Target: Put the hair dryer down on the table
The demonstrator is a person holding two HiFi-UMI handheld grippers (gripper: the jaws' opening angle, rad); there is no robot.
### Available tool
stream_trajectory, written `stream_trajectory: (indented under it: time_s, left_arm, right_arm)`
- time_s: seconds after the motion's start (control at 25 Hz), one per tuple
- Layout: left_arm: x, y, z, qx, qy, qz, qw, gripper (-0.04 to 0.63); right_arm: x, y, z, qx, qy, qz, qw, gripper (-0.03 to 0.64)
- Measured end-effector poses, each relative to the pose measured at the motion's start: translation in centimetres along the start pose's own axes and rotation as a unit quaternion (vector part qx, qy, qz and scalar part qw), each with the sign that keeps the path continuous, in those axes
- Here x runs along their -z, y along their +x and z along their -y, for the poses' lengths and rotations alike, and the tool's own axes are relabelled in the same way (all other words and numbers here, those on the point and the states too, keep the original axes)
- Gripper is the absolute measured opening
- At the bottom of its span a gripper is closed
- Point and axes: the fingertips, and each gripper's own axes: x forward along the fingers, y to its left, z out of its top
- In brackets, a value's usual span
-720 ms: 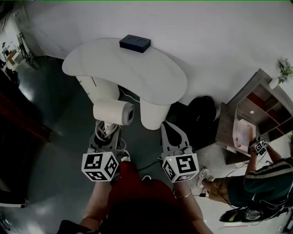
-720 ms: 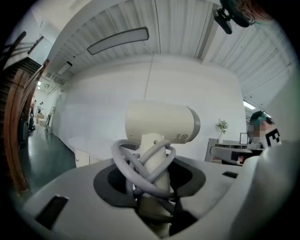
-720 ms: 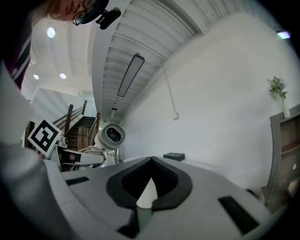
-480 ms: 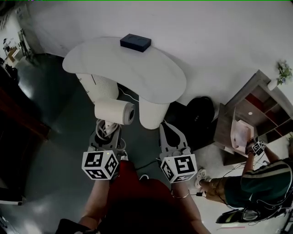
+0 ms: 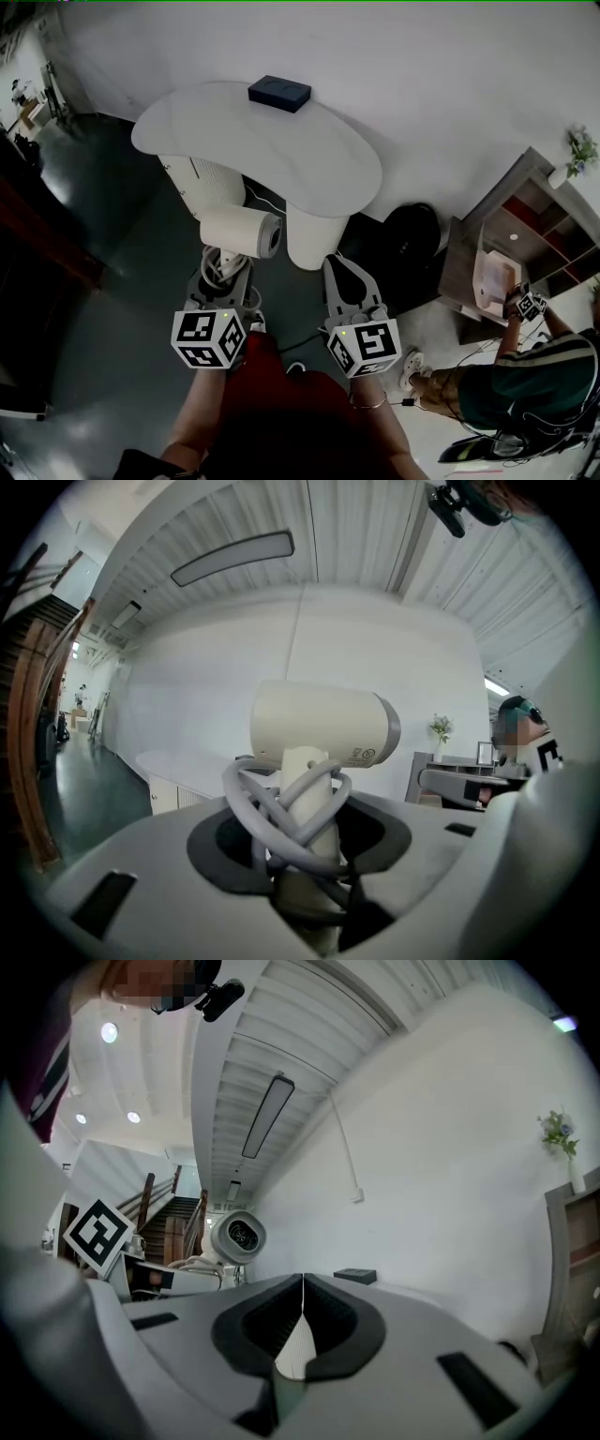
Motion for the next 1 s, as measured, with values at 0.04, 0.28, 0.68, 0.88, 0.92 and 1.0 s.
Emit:
stream_trajectory:
  time_s: [0.04, 0.28, 0.68, 0.88, 0.92, 1.0]
  left_arm:
    - [0.0, 0.2, -0.1, -0.001, 0.001, -0.001, 1.0, 0.202]
    - [0.0, 1.4, -0.8, -0.008, 0.001, -0.011, 0.9999, 0.202]
    - [-0.1, 6.6, -2.6, 0.0, -0.004, -0.021, 0.9998, 0.202]
    - [-0.2, 10.4, -3.7, 0.006, -0.009, -0.027, 0.9996, 0.202]
    - [-0.3, 11.1, -3.9, 0.008, -0.009, -0.028, 0.9995, 0.202]
    - [-0.3, 12.4, -4.4, 0.01, -0.009, -0.032, 0.9994, 0.202]
  right_arm:
    - [0.1, 0.1, 0.0, -0.001, 0.001, -0.001, 1.0, 0.015]
    - [0.0, 1.2, 0.6, -0.007, 0.011, 0.003, 1.0, 0.015]
    - [0.6, 5.6, 2.4, -0.006, 0.011, -0.008, 1.0, 0.015]
    - [1.0, 8.8, 3.9, -0.004, 0.012, -0.013, 1.0, 0.015]
    - [1.0, 9.5, 4.2, -0.004, 0.012, -0.014, 1.0, 0.015]
    - [1.2, 10.9, 4.7, -0.004, 0.013, -0.016, 1.0, 0.015]
